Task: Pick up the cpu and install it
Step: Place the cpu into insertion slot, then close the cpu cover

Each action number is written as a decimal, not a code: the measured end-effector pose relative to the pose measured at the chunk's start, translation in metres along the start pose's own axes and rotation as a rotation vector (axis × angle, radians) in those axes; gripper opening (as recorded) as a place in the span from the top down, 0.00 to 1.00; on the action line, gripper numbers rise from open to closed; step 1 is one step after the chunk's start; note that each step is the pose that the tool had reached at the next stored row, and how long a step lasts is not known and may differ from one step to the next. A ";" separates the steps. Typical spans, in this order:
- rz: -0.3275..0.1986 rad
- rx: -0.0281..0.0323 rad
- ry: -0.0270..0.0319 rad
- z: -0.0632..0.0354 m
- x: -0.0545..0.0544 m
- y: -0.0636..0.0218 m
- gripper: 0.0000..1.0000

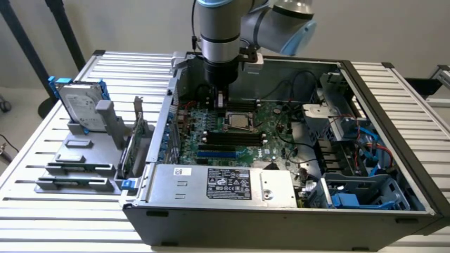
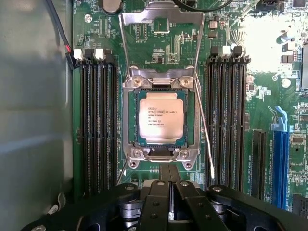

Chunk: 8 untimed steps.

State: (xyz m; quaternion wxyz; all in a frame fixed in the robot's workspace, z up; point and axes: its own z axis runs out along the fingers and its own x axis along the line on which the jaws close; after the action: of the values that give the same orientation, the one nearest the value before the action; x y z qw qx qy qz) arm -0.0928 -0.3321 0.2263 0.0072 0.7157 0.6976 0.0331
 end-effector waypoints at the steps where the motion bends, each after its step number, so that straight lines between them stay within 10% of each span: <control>1: 0.000 0.0000 0.0001 0.0000 0.000 0.0000 0.89; 8: 0.000 0.0000 0.0000 0.0000 0.000 -0.0001 0.89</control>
State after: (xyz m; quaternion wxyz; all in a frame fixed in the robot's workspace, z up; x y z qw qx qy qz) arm -0.0929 -0.3321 0.2263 0.0072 0.7157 0.6976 0.0330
